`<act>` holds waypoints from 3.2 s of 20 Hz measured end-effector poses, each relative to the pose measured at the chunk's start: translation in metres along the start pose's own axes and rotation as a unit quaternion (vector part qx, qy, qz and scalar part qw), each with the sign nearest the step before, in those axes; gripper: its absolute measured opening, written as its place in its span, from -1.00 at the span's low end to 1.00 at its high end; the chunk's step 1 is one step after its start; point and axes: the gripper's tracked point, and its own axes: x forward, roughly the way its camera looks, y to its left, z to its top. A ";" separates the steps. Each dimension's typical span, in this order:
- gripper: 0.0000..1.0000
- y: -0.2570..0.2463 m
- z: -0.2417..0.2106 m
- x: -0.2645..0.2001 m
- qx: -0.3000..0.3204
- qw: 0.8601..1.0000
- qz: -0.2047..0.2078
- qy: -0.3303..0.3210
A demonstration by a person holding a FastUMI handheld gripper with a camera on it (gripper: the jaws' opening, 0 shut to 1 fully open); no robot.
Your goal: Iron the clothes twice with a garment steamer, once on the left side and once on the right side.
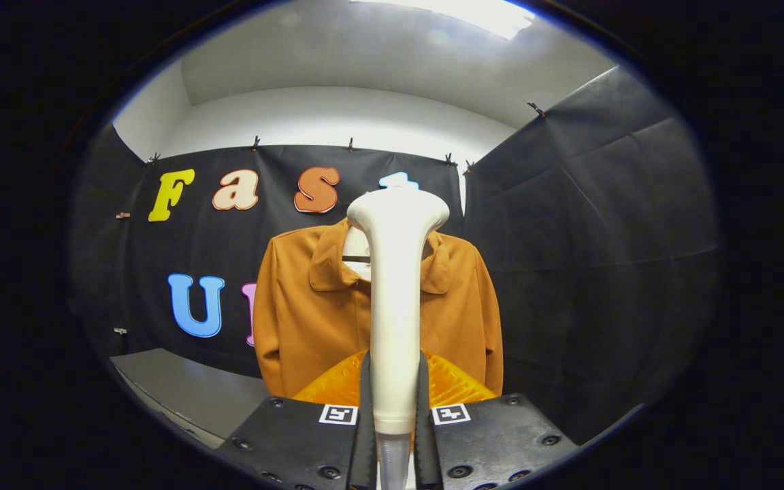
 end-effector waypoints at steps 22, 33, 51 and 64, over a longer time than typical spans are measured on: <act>-0.49 -0.066 -0.233 0.006 0.043 0.980 -0.020 0.195; -0.49 -0.080 -0.318 -0.055 0.034 0.954 -0.050 0.295; -0.49 -0.012 -0.267 -0.125 0.025 0.957 -0.049 0.286; -0.50 0.068 -0.104 -0.074 0.033 0.986 -0.012 0.161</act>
